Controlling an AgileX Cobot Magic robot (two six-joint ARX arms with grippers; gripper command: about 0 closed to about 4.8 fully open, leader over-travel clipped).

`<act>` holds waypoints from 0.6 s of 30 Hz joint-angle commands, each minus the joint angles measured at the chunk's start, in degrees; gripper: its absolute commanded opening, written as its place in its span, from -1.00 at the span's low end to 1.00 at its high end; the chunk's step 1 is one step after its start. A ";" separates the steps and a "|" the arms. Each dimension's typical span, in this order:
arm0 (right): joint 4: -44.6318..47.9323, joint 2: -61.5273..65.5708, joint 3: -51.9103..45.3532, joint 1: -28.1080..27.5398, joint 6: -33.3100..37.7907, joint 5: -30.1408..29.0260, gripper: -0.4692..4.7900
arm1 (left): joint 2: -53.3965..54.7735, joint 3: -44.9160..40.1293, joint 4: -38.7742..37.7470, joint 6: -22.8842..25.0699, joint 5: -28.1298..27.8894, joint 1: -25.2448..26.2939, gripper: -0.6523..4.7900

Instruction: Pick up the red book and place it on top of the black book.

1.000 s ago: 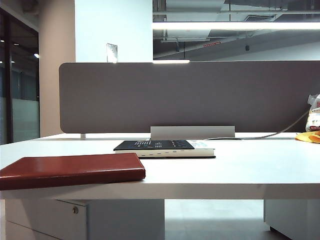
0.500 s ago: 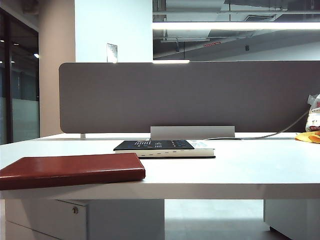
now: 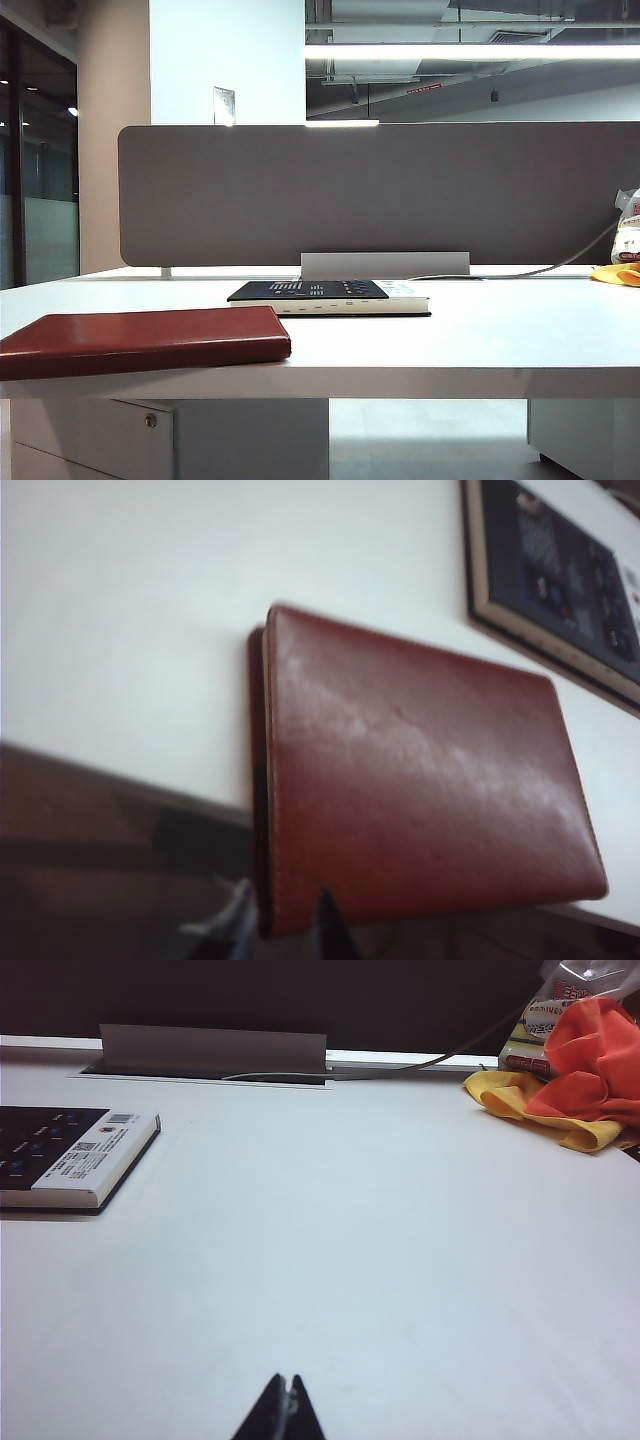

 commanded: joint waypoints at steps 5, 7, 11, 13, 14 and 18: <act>0.55 0.00 -0.15 0.09 0.94 -0.09 -0.82 | -0.31 -1.92 5.55 -7.23 8.31 4.20 -0.37; 0.55 0.00 -0.15 0.09 0.94 -0.09 -0.82 | -0.31 -1.92 6.49 -8.70 10.91 5.81 -0.31; 0.55 0.00 -0.15 0.09 0.94 -0.09 -0.82 | -0.28 -1.99 7.10 -10.60 14.27 8.46 -0.31; 0.55 0.00 -0.15 0.09 0.94 -0.09 -0.82 | -0.28 -2.16 7.10 -10.86 14.60 8.66 -0.31; 0.55 0.00 -0.15 0.09 0.94 -0.09 -0.82 | -0.28 -2.29 7.17 -11.04 15.06 8.81 -0.31; 0.55 0.00 -0.15 0.09 0.94 -0.09 -0.82 | -0.28 -3.67 7.82 -12.28 15.47 8.96 -0.31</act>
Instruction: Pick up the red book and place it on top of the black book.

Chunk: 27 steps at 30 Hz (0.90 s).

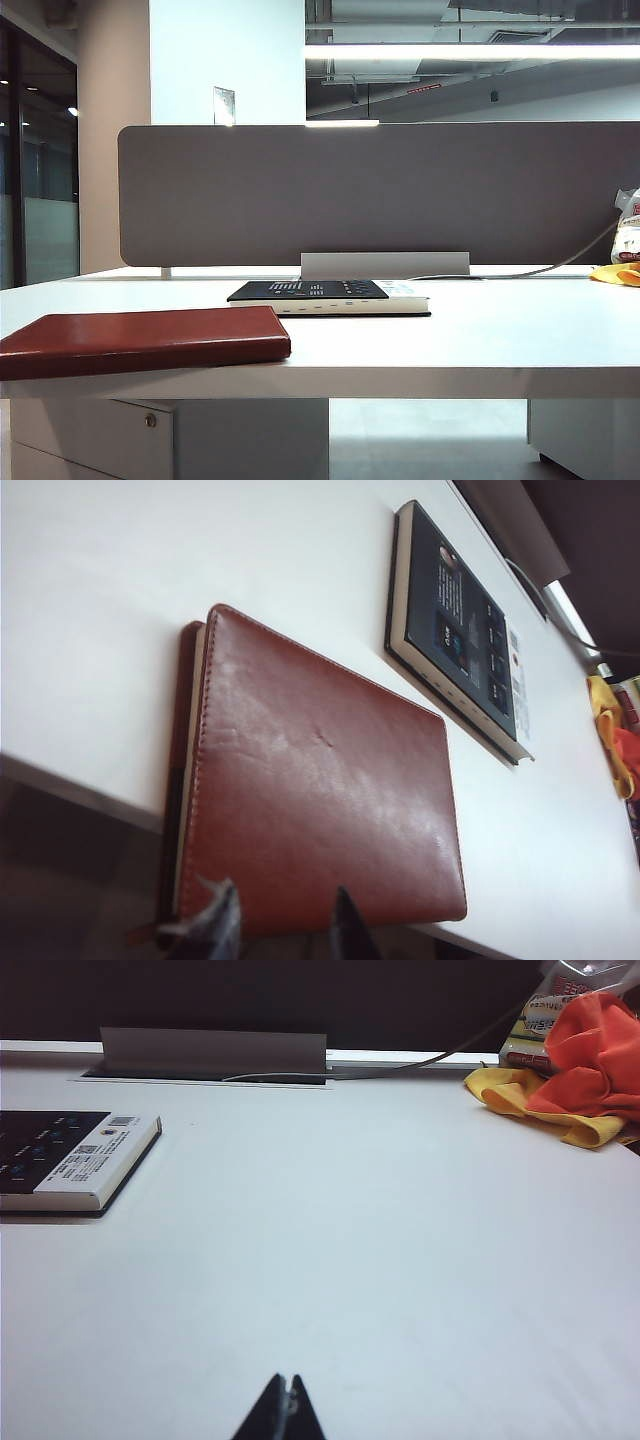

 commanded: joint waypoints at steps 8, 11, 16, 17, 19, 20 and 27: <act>0.55 0.00 -0.15 0.09 0.24 -0.09 -0.82 | 0.00 -7.45 7.72 -6.71 2.78 0.04 -0.28; 0.55 0.00 -0.15 0.09 0.26 -0.09 -0.82 | 0.02 -8.44 8.68 -7.37 2.99 0.04 -0.28; 0.55 0.00 -0.15 0.09 0.28 -0.09 -0.82 | 0.07 -8.70 8.52 -8.13 3.91 0.04 -0.18; 0.55 0.00 -0.15 0.09 0.28 -0.09 -0.82 | 0.07 -8.70 8.44 -8.20 4.04 0.02 -0.18; 0.55 0.00 -0.15 0.09 0.28 -0.11 -0.82 | 0.07 -8.70 8.22 -8.20 4.11 0.02 -0.18; 0.55 0.00 -0.15 0.09 0.39 -0.11 -0.82 | 0.11 -8.72 7.80 -8.22 4.02 0.02 -0.17; 0.52 0.00 -0.15 0.09 0.66 -0.11 -0.81 | 10.62 -8.70 9.68 -5.90 4.33 -0.02 0.15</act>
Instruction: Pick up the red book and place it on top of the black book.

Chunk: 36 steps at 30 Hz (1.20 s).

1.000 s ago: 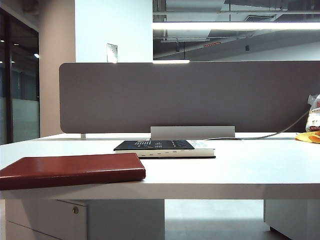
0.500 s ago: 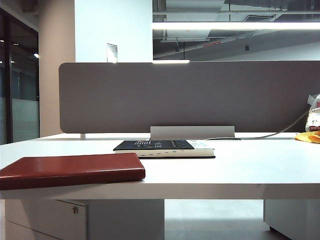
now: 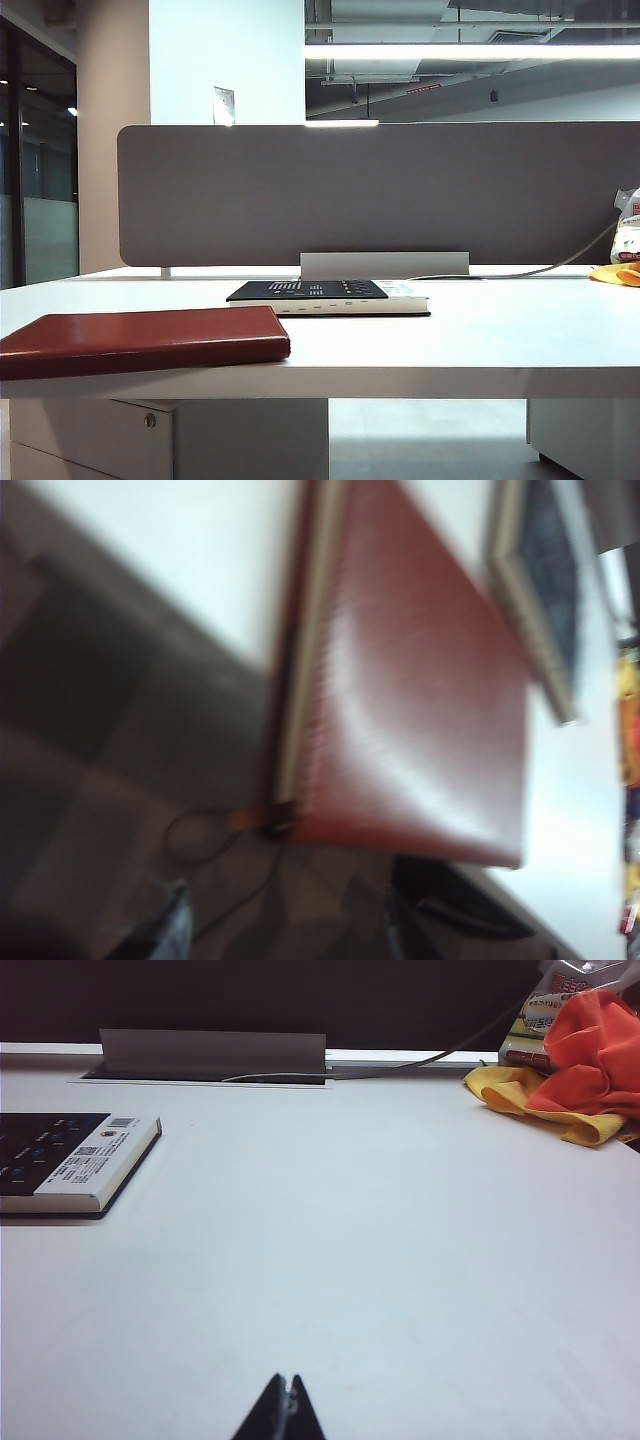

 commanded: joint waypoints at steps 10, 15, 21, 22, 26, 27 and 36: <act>0.52 0.00 -0.15 0.33 0.22 -0.09 -0.81 | 18.86 0.07 17.33 1.01 5.97 -0.07 0.15; 0.52 0.00 -0.15 0.35 0.22 -0.09 -0.81 | 23.65 0.09 23.91 -1.44 7.74 -0.07 0.15; 0.52 0.00 -0.15 0.35 0.22 -0.09 -0.80 | 28.61 0.42 27.78 -2.43 9.25 -0.07 0.15; 0.52 0.00 -0.15 0.35 0.22 -0.09 -0.80 | 29.27 0.55 28.37 -2.45 9.29 -0.07 0.15; 0.52 0.00 -0.15 0.35 0.22 -0.09 -0.74 | 33.42 1.68 30.97 -2.45 10.23 -0.07 0.15; 0.52 0.00 -0.15 0.35 0.22 -0.09 -0.74 | 34.36 1.84 32.04 -2.49 10.23 -0.07 0.15; 0.52 0.00 -0.15 0.37 0.22 -0.09 -0.74 | 36.00 3.21 33.05 -2.78 11.72 -0.09 0.15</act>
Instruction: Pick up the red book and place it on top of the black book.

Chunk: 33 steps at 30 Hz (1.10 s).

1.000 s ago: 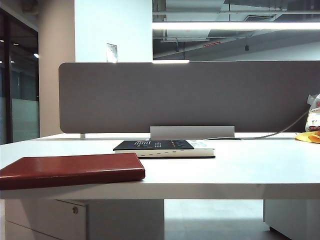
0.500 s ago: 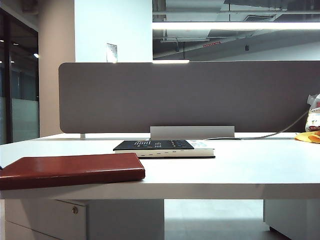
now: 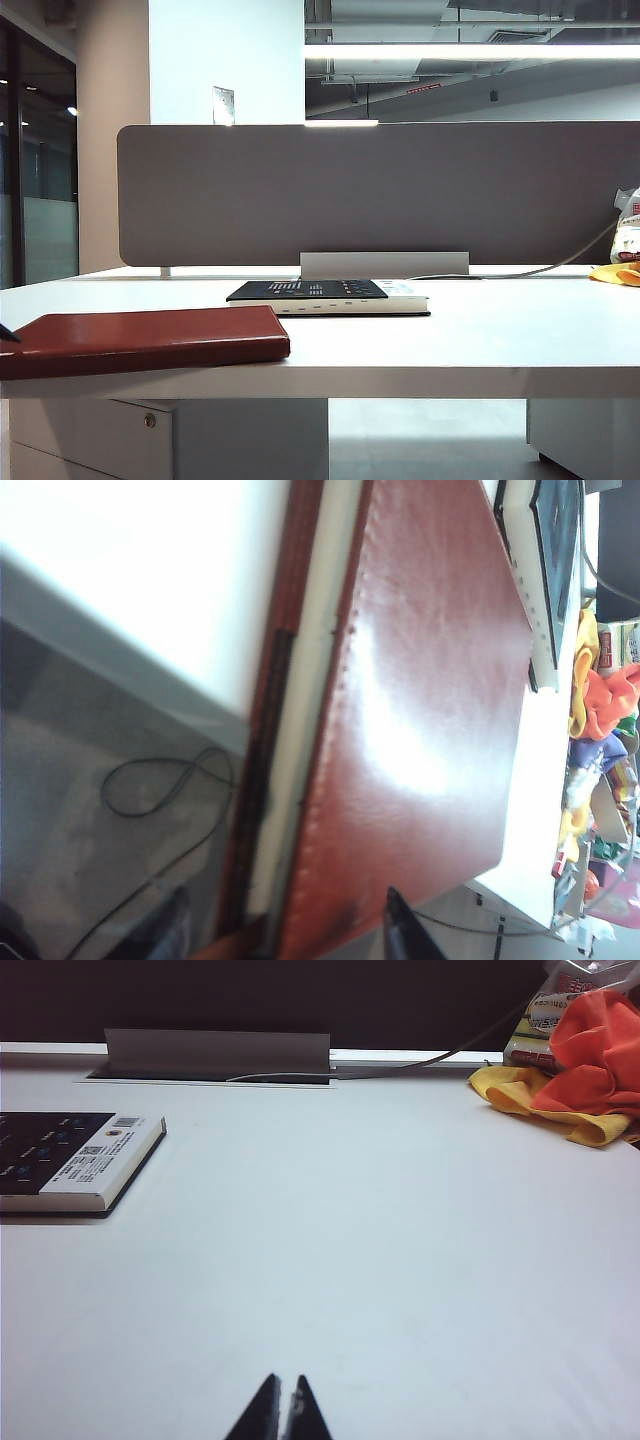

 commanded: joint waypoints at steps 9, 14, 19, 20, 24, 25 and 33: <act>0.57 0.00 -0.15 0.04 0.44 -0.04 -0.74 | 8.48 6.12 2.29 -0.98 0.59 -6.73 0.15; 0.52 0.00 -0.15 0.07 4.50 -1.38 -0.74 | 10.86 6.23 4.35 -1.03 0.22 -7.48 0.15; -1.11 0.00 -0.17 0.07 6.01 -7.50 -0.84 | 10.86 6.75 5.29 -1.20 0.09 -7.50 0.14; -1.07 0.00 -0.15 0.07 6.03 -7.74 -0.84 | 10.86 6.86 5.29 -1.20 0.11 -7.50 0.14; -1.11 0.00 -0.15 0.07 8.55 -9.77 -0.84 | 10.86 6.97 5.55 -1.18 0.11 -7.50 0.11; -1.11 0.00 -0.15 0.07 9.35 -10.56 -0.84 | 10.86 6.97 5.55 -1.18 0.11 -7.50 0.11; -1.07 0.00 -0.15 0.09 12.26 -17.75 -0.84 | 10.88 6.97 5.57 -0.98 0.20 -7.61 -0.08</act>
